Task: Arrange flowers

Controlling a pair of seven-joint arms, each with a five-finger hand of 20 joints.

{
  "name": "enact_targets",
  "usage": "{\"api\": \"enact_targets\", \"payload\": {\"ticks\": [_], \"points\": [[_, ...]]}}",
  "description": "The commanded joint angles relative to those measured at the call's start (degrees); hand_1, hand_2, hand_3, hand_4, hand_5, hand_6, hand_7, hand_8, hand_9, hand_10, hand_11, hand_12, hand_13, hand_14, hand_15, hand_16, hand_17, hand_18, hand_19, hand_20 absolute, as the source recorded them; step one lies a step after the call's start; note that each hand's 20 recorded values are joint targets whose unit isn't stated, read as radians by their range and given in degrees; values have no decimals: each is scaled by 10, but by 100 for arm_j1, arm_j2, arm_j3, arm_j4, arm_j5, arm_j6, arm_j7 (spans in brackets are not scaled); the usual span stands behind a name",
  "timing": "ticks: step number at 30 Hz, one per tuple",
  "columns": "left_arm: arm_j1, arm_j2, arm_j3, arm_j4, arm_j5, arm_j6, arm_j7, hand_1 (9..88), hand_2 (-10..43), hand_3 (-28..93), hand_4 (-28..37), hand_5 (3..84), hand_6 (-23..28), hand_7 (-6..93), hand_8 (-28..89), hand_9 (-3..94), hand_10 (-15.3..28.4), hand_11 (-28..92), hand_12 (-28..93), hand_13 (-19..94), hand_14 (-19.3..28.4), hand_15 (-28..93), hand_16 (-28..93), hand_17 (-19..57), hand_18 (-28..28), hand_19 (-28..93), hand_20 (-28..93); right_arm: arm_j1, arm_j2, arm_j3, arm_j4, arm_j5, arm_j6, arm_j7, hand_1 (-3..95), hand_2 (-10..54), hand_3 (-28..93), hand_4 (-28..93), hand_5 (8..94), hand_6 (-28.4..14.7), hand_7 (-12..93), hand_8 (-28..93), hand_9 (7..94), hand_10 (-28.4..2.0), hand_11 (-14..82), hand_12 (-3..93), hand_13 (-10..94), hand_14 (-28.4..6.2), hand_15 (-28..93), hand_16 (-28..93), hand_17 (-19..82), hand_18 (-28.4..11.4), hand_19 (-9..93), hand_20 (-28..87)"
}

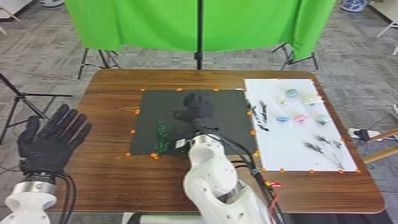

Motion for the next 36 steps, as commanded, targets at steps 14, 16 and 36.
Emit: {"api": "enact_targets", "payload": {"ticks": [14, 16, 36], "points": [[3, -86, 91, -100, 433, 22, 143, 239, 153, 741, -283, 471, 80, 149, -87, 390, 148, 185, 122, 303, 158, 378, -59, -60, 157, 364, 136, -1788, 2907, 3084, -1898, 373, -302, 1757, 367, -95, 839, -282, 529, -123, 207, -114, 529, -260, 264, 179, 514, -230, 718, 263, 308, -284, 862, 341], [43, -86, 53, -121, 436, 72, 167, 241, 153, 742, -283, 472, 81, 150, -88, 391, 147, 186, 122, 303, 158, 379, -59, -60, 157, 365, 137, -1986, 3007, 3262, -1953, 359, -422, 1883, 366, -95, 840, -282, 526, -125, 203, -114, 522, -262, 257, 177, 505, -232, 716, 259, 303, -284, 863, 340], [156, -112, 62, -202, 354, 452, 154, 252, 161, 741, -283, 484, 85, 158, -90, 403, 151, 205, 120, 311, 161, 407, -64, -62, 160, 383, 144, -2639, 2793, 3685, -1807, 569, -1510, 2235, 414, -95, 843, -282, 568, -113, 188, -110, 518, -255, 237, 178, 476, -244, 734, 253, 269, -284, 847, 397]]}}
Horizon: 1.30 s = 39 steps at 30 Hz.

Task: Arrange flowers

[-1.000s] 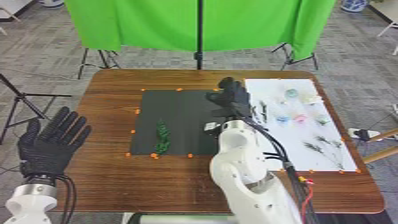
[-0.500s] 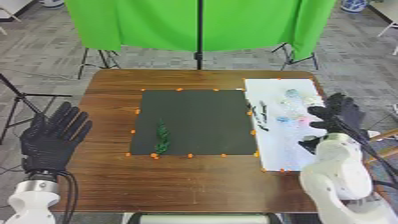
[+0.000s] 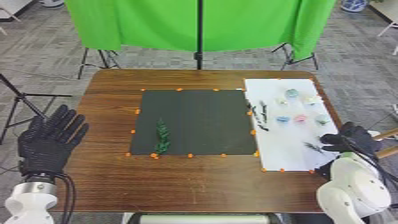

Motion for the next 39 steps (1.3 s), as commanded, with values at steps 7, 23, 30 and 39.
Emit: {"api": "enact_targets", "payload": {"ticks": [7, 23, 30, 39], "points": [[175, -56, -28, -23, -26, 149, 9, 253, 161, 745, -283, 482, 84, 160, -91, 389, 148, 206, 118, 307, 161, 412, -67, -62, 159, 384, 142, -228, -125, 7, 387, -384, -62, 115, 487, -95, 834, -282, 607, -99, 202, -119, 556, -234, 249, 176, 493, -220, 730, 255, 289, -284, 852, 402], [200, -93, -2, -28, -77, 133, -60, 254, 163, 745, -283, 482, 84, 164, -93, 384, 148, 216, 118, 303, 162, 422, -70, -61, 158, 385, 140, -275, 0, -49, 198, -453, 1144, 73, 623, -95, 718, -283, 769, -29, 351, 111, 853, -111, 217, 464, 694, -142, 679, 445, 388, -280, 907, 403], [201, -71, 13, -23, -71, 123, -70, 255, 164, 745, -283, 482, 84, 165, -94, 386, 148, 217, 117, 303, 163, 425, -71, -62, 158, 387, 141, 50, 32, -426, -278, -67, 1424, -93, 597, -95, 754, -271, 772, -20, 358, 119, 917, -103, 313, 423, 793, -117, 749, 458, 508, -270, 932, 552], [80, -20, 96, 25, -68, 119, -117, 255, 165, 746, -283, 482, 84, 166, -94, 387, 149, 216, 117, 303, 162, 427, -73, -62, 158, 388, 140, 942, -648, -1379, -301, -148, 1768, -305, 597, -95, 750, -265, 780, -23, 347, 130, 914, -103, 347, 412, 806, -110, 755, 466, 529, -263, 932, 578]]}}
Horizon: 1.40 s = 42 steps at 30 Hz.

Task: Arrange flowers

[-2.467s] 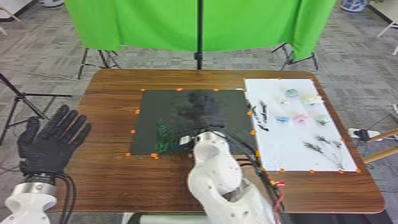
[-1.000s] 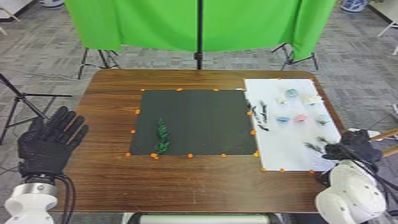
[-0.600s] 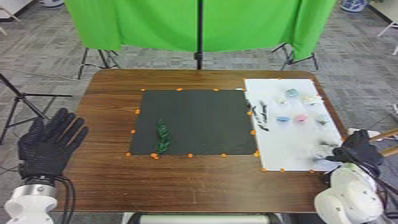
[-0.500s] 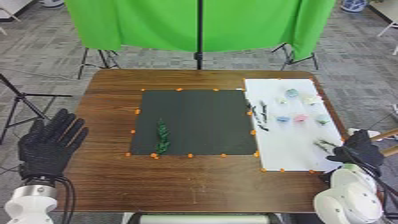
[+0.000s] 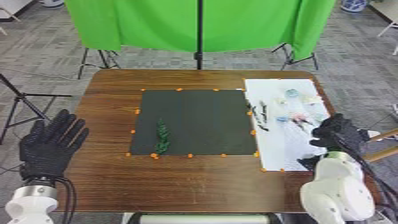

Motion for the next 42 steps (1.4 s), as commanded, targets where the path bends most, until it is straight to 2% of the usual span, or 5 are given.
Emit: {"api": "enact_targets", "payload": {"ticks": [1, 19, 27, 34, 42], "points": [[-58, 23, 100, 59, -8, 30, -132, 255, 165, 746, -283, 482, 84, 166, -94, 387, 149, 216, 117, 303, 162, 427, -73, -62, 158, 388, 140, 799, -757, -654, -27, -180, 219, -239, 597, -95, 749, -264, 779, -22, 347, 132, 914, -103, 348, 413, 808, -109, 757, 468, 532, -261, 932, 583], [-483, 275, 406, 209, 10, 18, -342, 256, 165, 745, -283, 483, 83, 167, -94, 390, 149, 213, 118, 304, 162, 426, -73, -62, 159, 388, 140, 1928, -2180, -2284, 1504, -1685, 2, -1395, 598, -95, 746, -261, 777, -23, 348, 138, 905, -109, 357, 428, 805, -115, 760, 480, 529, -267, 932, 603], [-479, 377, 402, 216, -4, 22, -442, 255, 165, 747, -283, 482, 84, 167, -94, 392, 149, 214, 119, 304, 162, 427, -73, -62, 159, 388, 140, 1793, -2608, -2374, 2018, -1860, -436, -1579, 600, -95, 746, -264, 773, -23, 353, 139, 901, -108, 359, 429, 802, -117, 759, 480, 524, -268, 932, 597], [-580, 327, 521, 299, -89, -63, -470, 256, 164, 747, -283, 482, 83, 167, -94, 392, 150, 213, 119, 304, 162, 427, -73, -62, 159, 388, 140, 1756, -3043, -2297, 2594, -2199, -467, -1832, 603, -95, 744, -267, 772, -22, 357, 134, 900, -109, 360, 429, 799, -119, 759, 479, 522, -270, 932, 596], [-600, 327, 546, 324, -73, -92, -478, 257, 162, 747, -283, 482, 84, 166, -94, 391, 148, 212, 119, 304, 162, 425, -72, -63, 159, 388, 140, 1638, -3101, -2368, 2515, -1907, -715, -1803, 592, -95, 740, -264, 768, -24, 358, 132, 895, -110, 362, 432, 796, -120, 759, 477, 517, -272, 932, 593]]}}
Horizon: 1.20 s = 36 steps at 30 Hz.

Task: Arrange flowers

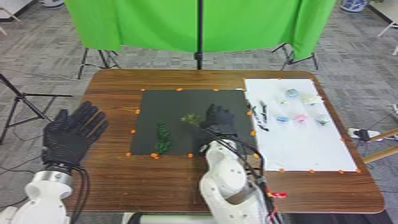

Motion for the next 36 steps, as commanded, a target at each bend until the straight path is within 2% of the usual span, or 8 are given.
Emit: {"api": "enact_targets", "payload": {"ticks": [1, 10, 15, 19, 27, 30, 32, 36], "points": [[38, -43, 32, 50, -38, -66, -70, 257, 162, 748, -283, 482, 84, 166, -94, 391, 148, 211, 119, 304, 162, 425, -72, -63, 159, 388, 141, -171, -68, -141, -211, 221, -242, 10, 590, -95, 738, -264, 767, -24, 358, 131, 895, -110, 361, 431, 795, -121, 759, 477, 517, -272, 932, 592], [2, -18, 72, 86, -60, -93, -92, 257, 162, 747, -283, 482, 84, 166, -94, 392, 149, 214, 120, 305, 162, 425, -72, -63, 160, 389, 142, -242, -114, -364, -399, 361, -510, 9, 564, -95, 726, -259, 751, -37, 325, 115, 884, -114, 339, 430, 784, -128, 754, 473, 510, -275, 932, 583], [19, -7, 77, 82, -79, -81, -30, 257, 162, 747, -283, 482, 84, 165, -94, 391, 150, 212, 119, 305, 163, 425, -71, -63, 160, 388, 142, -254, -48, -397, -516, 500, -632, 32, 551, -95, 716, -256, 749, -59, 213, 71, 884, -118, 299, 422, 778, -127, 737, 454, 499, -276, 932, 561], [113, -15, -5, 39, -87, -57, 14, 258, 162, 746, -283, 482, 84, 166, -94, 391, 150, 212, 119, 304, 162, 425, -71, -63, 160, 389, 142, -283, 75, -478, -701, 687, -720, 134, 530, -95, 733, -253, 745, -65, 172, 53, 886, -120, 285, 421, 779, -127, 724, 441, 498, -276, 932, 554], [265, -196, -145, -24, -75, -134, 87, 257, 162, 747, -283, 482, 84, 166, -93, 393, 150, 212, 119, 305, 162, 426, -72, -63, 160, 389, 142, -386, 533, -457, -1186, 783, -393, 53, 473, -95, 751, -238, 715, -66, 163, 11, 855, -138, 275, 340, 775, -127, 679, 414, 496, -273, 932, 537], [363, -254, -227, -64, -91, -109, 112, 258, 162, 747, -283, 482, 84, 166, -94, 392, 150, 212, 120, 305, 163, 426, -72, -63, 160, 389, 142, -512, 659, -290, -1462, 966, -927, 76, 473, -95, 746, -240, 721, -66, 175, 29, 840, -150, 283, 313, 764, -132, 674, 404, 490, -271, 932, 539], [393, -267, -246, -75, -95, -101, 154, 258, 162, 747, -283, 482, 84, 166, -94, 392, 150, 212, 120, 305, 163, 427, -71, -63, 160, 389, 142, -611, 730, -231, -1544, 952, -1082, 118, 479, -95, 732, -237, 732, -67, 182, 52, 826, -164, 285, 269, 754, -135, 659, 385, 478, -270, 932, 532], [424, -283, -266, -89, -101, -70, 134, 258, 162, 747, -283, 483, 84, 167, -94, 393, 151, 213, 120, 305, 163, 428, -71, -63, 160, 389, 142, -731, 782, -175, -1611, 955, -1577, 215, 550, -95, 708, -252, 748, -67, 196, 85, 843, -148, 190, 353, 748, -133, 646, 373, 467, -272, 932, 524]]}}
